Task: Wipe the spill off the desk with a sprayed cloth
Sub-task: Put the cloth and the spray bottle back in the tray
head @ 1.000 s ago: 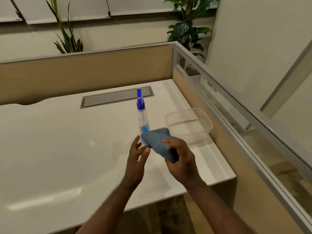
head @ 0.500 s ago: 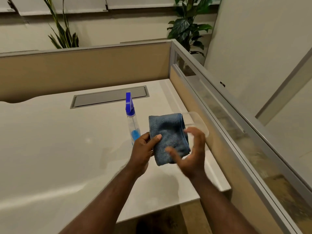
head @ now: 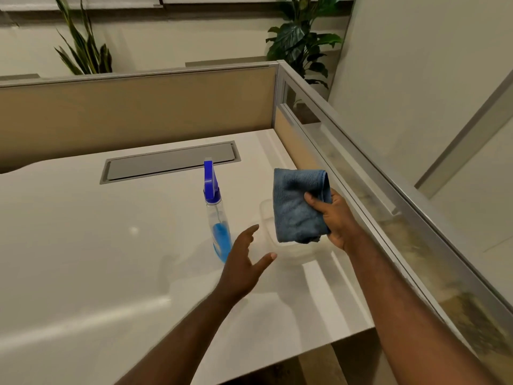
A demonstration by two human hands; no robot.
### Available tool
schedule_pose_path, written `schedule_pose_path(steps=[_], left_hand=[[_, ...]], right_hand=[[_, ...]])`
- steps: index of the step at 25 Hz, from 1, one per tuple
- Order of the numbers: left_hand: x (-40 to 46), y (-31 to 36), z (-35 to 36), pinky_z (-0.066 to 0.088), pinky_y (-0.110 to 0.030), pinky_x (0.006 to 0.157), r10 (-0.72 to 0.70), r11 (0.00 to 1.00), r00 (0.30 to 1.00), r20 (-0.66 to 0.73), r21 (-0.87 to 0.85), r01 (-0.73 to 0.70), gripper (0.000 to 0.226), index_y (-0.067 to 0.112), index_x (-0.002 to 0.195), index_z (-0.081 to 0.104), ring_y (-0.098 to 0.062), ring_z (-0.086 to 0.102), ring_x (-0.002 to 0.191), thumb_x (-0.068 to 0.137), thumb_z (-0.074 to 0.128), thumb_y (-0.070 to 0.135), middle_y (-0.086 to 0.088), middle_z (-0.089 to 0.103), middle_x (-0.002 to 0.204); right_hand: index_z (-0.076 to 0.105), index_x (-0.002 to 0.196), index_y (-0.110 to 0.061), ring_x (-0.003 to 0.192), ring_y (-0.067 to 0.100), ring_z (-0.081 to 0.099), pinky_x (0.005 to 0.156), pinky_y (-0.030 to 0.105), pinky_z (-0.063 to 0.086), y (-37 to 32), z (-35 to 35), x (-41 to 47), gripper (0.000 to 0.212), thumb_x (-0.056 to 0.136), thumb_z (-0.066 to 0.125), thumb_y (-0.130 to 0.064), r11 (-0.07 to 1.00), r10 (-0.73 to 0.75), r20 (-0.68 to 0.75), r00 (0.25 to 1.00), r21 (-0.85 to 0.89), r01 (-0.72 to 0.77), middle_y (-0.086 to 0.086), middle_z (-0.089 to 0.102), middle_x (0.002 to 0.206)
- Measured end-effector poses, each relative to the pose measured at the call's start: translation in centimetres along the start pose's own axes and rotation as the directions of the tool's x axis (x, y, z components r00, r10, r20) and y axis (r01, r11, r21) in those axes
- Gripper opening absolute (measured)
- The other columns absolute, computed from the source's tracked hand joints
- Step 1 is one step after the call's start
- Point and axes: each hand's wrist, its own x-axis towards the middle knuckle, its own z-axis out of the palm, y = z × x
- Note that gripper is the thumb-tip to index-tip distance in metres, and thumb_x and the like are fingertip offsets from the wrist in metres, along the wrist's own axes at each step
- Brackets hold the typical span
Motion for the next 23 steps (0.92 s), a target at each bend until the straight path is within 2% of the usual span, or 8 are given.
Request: schedule_pose_path(steps=[3,6,11,14,18,20,22,23], left_hand=[[-1.1,-3.7,0.9,0.02,-0.025,0.112,-0.001,0.96,0.998,0.062,0.281,-0.017,0.099,0.031,0.152,0.001,-0.002,0.014,0.142,0.08,0.066,0.057,0.015,0.008,0.158],[-1.2,-6.1,2.0,0.01,-0.03,0.117,-0.042,0.902,0.988,0.147,0.43,-0.026,0.107,0.033,0.148,-0.015,-0.012,0.0,0.148,0.081,0.063,0.06,0.007,-0.01,0.162],[-0.7,-7.2,2.9,-0.006,-0.039,0.117,-0.133,0.801,0.967,0.216,0.599,-0.023,0.113,0.024,0.15,-0.016,-0.021,-0.014,0.148,0.077,0.058,0.069,0.0,-0.021,0.161],[-0.6,-7.5,3.5,-0.011,-0.041,0.116,-0.161,0.755,0.958,0.236,0.655,-0.035,0.117,0.022,0.15,-0.016,-0.021,-0.022,0.146,0.074,0.055,0.075,-0.001,-0.024,0.16],[-0.6,-7.8,3.9,-0.015,-0.042,0.115,-0.163,0.738,0.958,0.237,0.674,-0.041,0.12,0.021,0.15,-0.014,-0.021,-0.025,0.145,0.071,0.052,0.08,-0.001,-0.025,0.159],[-0.5,-7.9,3.9,-0.017,-0.04,0.113,-0.165,0.742,0.957,0.237,0.669,-0.038,0.121,0.022,0.15,-0.015,-0.02,-0.026,0.144,0.069,0.051,0.082,0.003,-0.029,0.156],[-0.4,-8.1,3.9,-0.018,-0.039,0.112,-0.174,0.744,0.954,0.242,0.668,-0.034,0.122,0.024,0.15,-0.016,-0.018,-0.029,0.143,0.067,0.049,0.085,0.006,-0.033,0.151],[-0.4,-8.2,3.9,-0.019,-0.039,0.111,-0.178,0.743,0.953,0.244,0.669,-0.032,0.123,0.024,0.15,-0.017,-0.017,-0.031,0.141,0.066,0.048,0.087,0.007,-0.034,0.15]], right_hand=[[0.059,0.118,-0.011,0.104,0.029,0.067,0.08,0.041,0.057,0.0,-0.4,2.4,0.039,0.082,0.073,-0.02,0.999,0.031,-0.039,0.999,-0.041,-0.032,0.012,0.068,0.116],[0.059,0.114,-0.014,0.102,0.029,0.066,0.078,0.04,0.057,1.0,-0.4,3.9,0.03,0.086,0.069,-0.016,0.989,0.069,-0.083,0.994,-0.126,-0.079,0.01,0.068,0.113],[0.059,0.119,-0.006,0.101,0.029,0.066,0.076,0.036,0.055,3.3,-0.4,4.8,0.031,0.09,0.064,-0.017,0.911,0.283,-0.018,0.959,-0.309,-0.274,0.014,0.069,0.111],[0.059,0.118,-0.004,0.099,0.029,0.065,0.075,0.035,0.055,3.9,0.4,5.4,0.03,0.091,0.064,-0.015,0.834,0.37,-0.046,0.928,-0.423,-0.354,0.017,0.066,0.113],[0.057,0.123,0.0,0.111,0.034,0.06,0.095,0.044,0.05,4.8,1.3,6.3,0.04,0.088,0.067,-0.016,0.695,0.434,-0.148,0.889,-0.572,-0.435,0.02,0.063,0.122],[0.055,0.124,0.001,0.114,0.034,0.058,0.098,0.041,0.048,5.1,1.9,6.5,0.049,0.085,0.071,-0.022,0.561,0.378,-0.191,0.906,-0.731,-0.388,0.022,0.061,0.124],[0.05,0.125,0.0,0.115,0.035,0.057,0.093,0.038,0.049,5.1,2.7,6.2,0.061,0.078,0.076,-0.029,0.395,0.195,-0.276,0.941,-0.856,-0.333,0.02,0.059,0.125],[0.045,0.126,-0.002,0.114,0.036,0.057,0.09,0.04,0.049,4.9,3.1,5.8,0.066,0.075,0.077,-0.029,0.345,0.078,-0.328,0.941,-0.877,-0.334,0.019,0.057,0.126]])
